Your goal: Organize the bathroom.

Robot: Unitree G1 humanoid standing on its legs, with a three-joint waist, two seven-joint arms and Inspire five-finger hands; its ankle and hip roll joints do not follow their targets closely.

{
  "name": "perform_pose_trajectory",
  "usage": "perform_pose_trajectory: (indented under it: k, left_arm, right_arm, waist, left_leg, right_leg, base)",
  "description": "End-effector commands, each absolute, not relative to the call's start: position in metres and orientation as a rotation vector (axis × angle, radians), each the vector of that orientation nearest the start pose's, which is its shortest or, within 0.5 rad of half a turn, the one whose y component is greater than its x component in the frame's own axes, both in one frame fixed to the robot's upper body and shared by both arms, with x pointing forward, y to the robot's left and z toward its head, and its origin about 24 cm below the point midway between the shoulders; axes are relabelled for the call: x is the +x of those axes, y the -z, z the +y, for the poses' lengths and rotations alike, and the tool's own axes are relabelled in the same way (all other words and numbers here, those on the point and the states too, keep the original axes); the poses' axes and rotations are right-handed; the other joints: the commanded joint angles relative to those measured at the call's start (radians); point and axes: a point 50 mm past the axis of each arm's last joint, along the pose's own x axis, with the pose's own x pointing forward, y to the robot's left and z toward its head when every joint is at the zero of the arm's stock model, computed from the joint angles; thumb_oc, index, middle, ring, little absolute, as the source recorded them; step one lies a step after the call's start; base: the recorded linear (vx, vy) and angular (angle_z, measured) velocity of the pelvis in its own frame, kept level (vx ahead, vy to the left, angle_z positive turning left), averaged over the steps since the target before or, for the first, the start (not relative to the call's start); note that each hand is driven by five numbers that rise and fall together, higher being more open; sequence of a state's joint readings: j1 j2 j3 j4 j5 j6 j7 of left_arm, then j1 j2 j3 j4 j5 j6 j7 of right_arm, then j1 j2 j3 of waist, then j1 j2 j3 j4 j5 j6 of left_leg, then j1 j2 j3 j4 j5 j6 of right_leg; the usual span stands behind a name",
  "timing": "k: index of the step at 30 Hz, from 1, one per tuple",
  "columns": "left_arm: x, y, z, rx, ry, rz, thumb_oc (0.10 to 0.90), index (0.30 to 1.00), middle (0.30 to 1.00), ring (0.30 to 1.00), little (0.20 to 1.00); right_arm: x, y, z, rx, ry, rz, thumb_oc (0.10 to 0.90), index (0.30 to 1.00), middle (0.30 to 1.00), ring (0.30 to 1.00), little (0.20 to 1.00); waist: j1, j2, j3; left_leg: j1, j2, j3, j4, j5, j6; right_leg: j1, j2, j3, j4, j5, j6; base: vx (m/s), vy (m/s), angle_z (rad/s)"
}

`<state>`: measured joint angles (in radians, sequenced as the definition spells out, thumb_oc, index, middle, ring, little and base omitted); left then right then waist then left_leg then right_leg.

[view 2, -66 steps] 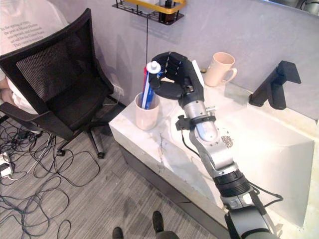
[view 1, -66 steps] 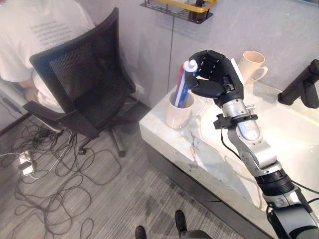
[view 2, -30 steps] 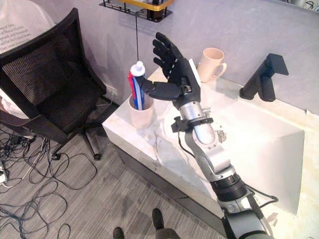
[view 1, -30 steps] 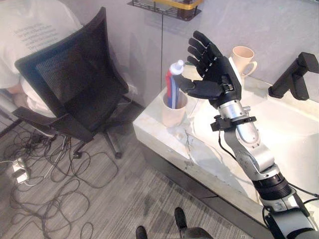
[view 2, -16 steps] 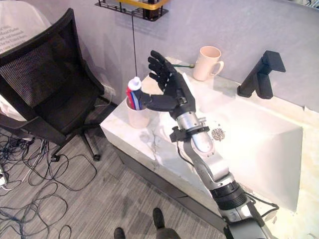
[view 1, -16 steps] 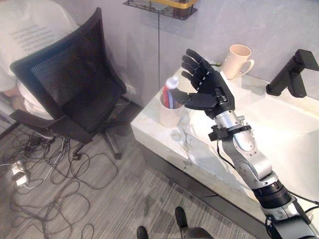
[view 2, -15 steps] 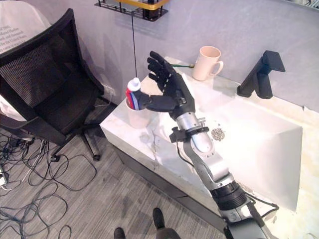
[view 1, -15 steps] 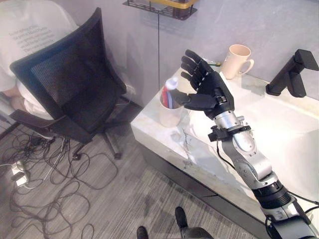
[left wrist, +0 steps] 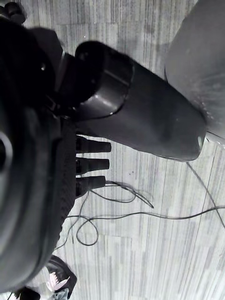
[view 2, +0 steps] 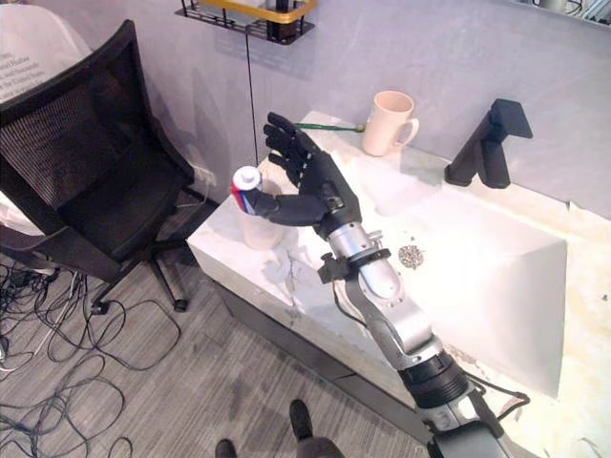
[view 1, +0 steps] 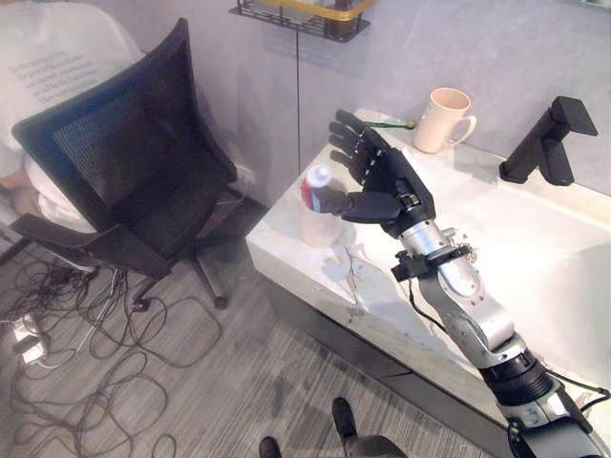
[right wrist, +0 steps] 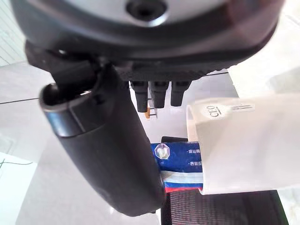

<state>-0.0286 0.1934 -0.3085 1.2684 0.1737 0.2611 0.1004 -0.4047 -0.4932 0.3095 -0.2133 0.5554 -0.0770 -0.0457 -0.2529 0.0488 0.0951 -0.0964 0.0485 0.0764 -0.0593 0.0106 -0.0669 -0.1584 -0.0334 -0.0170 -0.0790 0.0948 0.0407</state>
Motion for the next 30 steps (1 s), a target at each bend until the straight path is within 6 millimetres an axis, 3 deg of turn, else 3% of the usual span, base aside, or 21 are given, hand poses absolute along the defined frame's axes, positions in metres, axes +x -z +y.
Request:
perform_pose_trajectory:
  k: [1,10,30]
  left_arm:
    - [0.046,0.171,0.229,0.687,0.135,1.542,0.800,0.900,0.900,0.900,0.900]
    - [0.044,0.171,0.230,0.722,0.150,1.534,0.800,0.900,0.900,0.900,0.900]
    - [0.037,0.171,0.233,0.758,0.152,1.519,0.800,0.900,0.900,0.900,0.900]
  right_arm:
    - [0.267,-0.228,-0.107,0.127,-0.519,-0.770,0.800,0.900,0.900,0.900,0.900]
    - [0.268,-0.212,-0.101,0.077,-0.512,-0.727,0.800,0.900,0.900,0.900,0.900]
    - [0.270,-0.201,-0.100,0.052,-0.461,-0.734,0.800,0.900,0.900,0.900,0.900]
  waist:
    - [-0.018,-0.043,-0.076]
    - [-0.015,-0.046,-0.073]
    - [-0.008,-0.045,-0.066]
  left_leg:
    - [-0.062,0.084,0.042,0.095,0.005,-0.049]
    - [-0.062,0.078,0.037,0.094,0.005,-0.048]
    - [-0.058,0.068,0.028,0.077,0.010,-0.045]
  right_leg:
    - [-0.033,-0.065,0.132,0.043,-0.037,0.136]
    - [-0.034,-0.062,0.138,0.035,-0.027,0.137]
    - [-0.036,-0.060,0.134,0.027,-0.020,0.138]
  base:
    - [0.00,0.000,0.00]
    - [-0.01,-0.005,-0.01]
    - [0.00,-0.004,-0.01]
